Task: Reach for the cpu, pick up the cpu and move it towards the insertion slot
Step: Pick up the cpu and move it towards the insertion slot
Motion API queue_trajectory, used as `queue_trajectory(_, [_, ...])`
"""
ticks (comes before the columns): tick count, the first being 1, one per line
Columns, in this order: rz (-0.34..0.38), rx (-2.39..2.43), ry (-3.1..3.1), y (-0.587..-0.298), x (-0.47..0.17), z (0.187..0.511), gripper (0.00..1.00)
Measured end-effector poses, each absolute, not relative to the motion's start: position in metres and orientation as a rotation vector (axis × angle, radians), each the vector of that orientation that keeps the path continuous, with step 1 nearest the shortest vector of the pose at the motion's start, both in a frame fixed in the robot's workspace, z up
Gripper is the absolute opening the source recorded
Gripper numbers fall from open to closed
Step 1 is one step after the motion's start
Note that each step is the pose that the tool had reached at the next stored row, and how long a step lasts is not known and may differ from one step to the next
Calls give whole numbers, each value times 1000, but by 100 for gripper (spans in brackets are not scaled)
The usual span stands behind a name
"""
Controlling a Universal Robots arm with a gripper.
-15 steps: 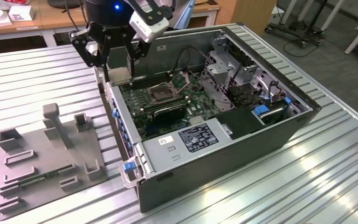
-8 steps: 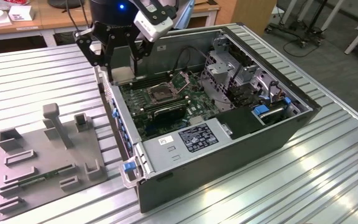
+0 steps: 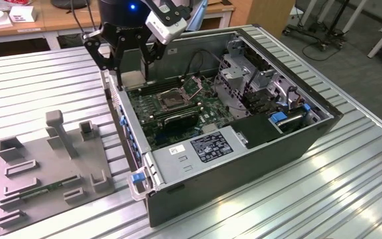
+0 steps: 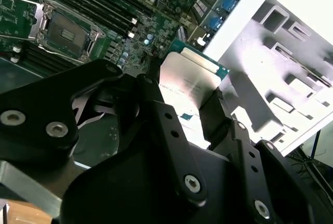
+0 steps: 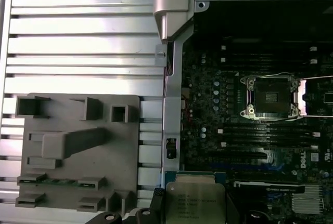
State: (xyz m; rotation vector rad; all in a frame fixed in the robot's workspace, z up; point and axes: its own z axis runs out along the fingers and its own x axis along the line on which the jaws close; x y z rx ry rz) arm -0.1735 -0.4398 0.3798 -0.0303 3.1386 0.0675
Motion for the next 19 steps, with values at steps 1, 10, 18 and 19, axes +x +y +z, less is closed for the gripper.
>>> queue_trajectory(1, [67,-30,3139,-440,-173,380,54])
queue_trajectory(10, [67,-30,3139,-440,-172,380,54])
queue_trajectory(18, [67,-30,3139,-440,-169,380,54])
queue_trajectory(19, [67,-30,3139,-440,-167,379,54])
